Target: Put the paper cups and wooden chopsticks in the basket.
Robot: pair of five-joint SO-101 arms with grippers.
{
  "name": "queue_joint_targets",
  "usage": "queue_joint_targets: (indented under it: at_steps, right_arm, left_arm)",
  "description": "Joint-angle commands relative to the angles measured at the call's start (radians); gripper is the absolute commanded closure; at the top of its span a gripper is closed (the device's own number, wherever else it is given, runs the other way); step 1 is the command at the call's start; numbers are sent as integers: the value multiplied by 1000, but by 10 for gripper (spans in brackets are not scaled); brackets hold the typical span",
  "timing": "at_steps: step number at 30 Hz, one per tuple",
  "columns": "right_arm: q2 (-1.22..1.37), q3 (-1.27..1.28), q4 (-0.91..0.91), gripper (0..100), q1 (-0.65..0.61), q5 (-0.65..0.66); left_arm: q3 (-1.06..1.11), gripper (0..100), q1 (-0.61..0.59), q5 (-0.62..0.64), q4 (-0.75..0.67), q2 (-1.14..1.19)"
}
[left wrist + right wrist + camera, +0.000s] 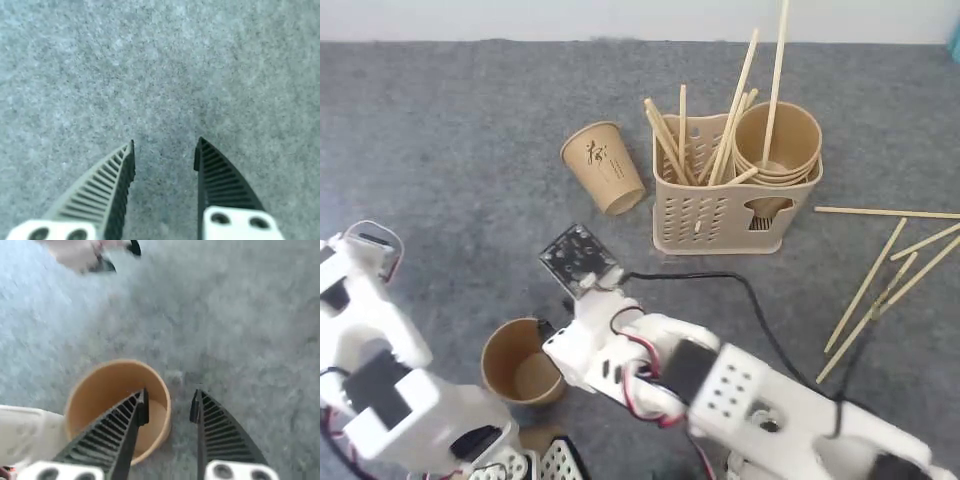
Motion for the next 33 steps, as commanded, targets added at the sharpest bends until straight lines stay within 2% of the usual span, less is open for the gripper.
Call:
queue_joint_targets:
  at_steps: [1,6,10,14,15,27,30,33]
  right_arm:
    - [62,-25,-28,842,4,-23]
    - [145,-25,-30,843,-61,-15]
    - [226,-31,-33,853,-30,-21]
    - [262,-78,-21,998,22,-18]
    - [259,-81,-13,984,36,-18]
    - [-48,-353,343,992,315,-12]
    - [-105,-460,417,992,395,31]
    - [-133,-629,499,992,463,43]
  left_arm:
    - [-56,816,5,6,-26,-3]
    - [-54,816,17,6,-26,-3]
    - [-53,816,18,6,-26,-3]
    - [-50,816,20,5,-25,-3]
    - [-50,816,26,3,-21,-3]
    - [-30,816,61,0,-25,-5]
    - [-28,816,81,-3,-20,-6]
    - [-13,816,115,-107,-17,-15]
